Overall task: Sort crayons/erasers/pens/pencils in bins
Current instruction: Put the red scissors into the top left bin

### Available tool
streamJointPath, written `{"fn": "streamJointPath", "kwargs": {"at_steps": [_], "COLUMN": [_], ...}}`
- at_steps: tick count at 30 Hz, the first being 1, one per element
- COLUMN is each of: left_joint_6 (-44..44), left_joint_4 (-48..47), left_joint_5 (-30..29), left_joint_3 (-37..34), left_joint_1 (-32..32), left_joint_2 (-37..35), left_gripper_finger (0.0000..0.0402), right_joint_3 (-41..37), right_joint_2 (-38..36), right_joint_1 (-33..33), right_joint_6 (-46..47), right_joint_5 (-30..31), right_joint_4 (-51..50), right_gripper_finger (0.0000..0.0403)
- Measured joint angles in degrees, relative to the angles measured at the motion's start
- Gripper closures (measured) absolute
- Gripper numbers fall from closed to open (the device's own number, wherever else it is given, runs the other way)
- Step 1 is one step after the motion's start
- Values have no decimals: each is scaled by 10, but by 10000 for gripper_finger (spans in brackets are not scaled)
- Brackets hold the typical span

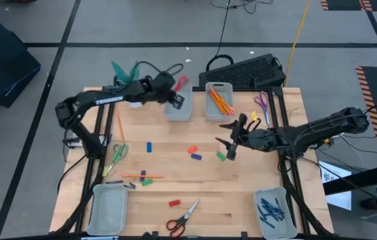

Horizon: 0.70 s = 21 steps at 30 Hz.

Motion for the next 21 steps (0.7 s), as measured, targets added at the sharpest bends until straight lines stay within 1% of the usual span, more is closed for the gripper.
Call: {"fn": "streamJointPath", "kwargs": {"at_steps": [2, 5, 8, 11, 18, 21], "left_joint_6": [-20, -35, -60, -80, -92, -85], "left_joint_4": [-26, -33, -49, -69, -91, -79], "left_joint_5": [-4, -3, 2, 2, 11, 11], "left_joint_3": [15, 37, 70, 83, 85, 86], "left_joint_1": [10, 23, 19, 18, 17, 13], "left_joint_2": [32, 80, 114, 151, 168, 163], "left_gripper_finger": [385, 385, 385, 385, 367, 364], "right_joint_3": [0, -1, -3, -3, -3, -3], "right_joint_2": [0, 1, 1, 1, 1, 1], "right_joint_1": [-1, -3, -3, -3, -3, -3], "right_joint_6": [2, 14, 12, 12, 8, 8], "right_joint_5": [0, 0, 4, 3, 4, 4], "right_joint_4": [0, 3, 4, 4, 3, 3], "right_gripper_finger": [163, 163, 163, 163, 163, 163]}}
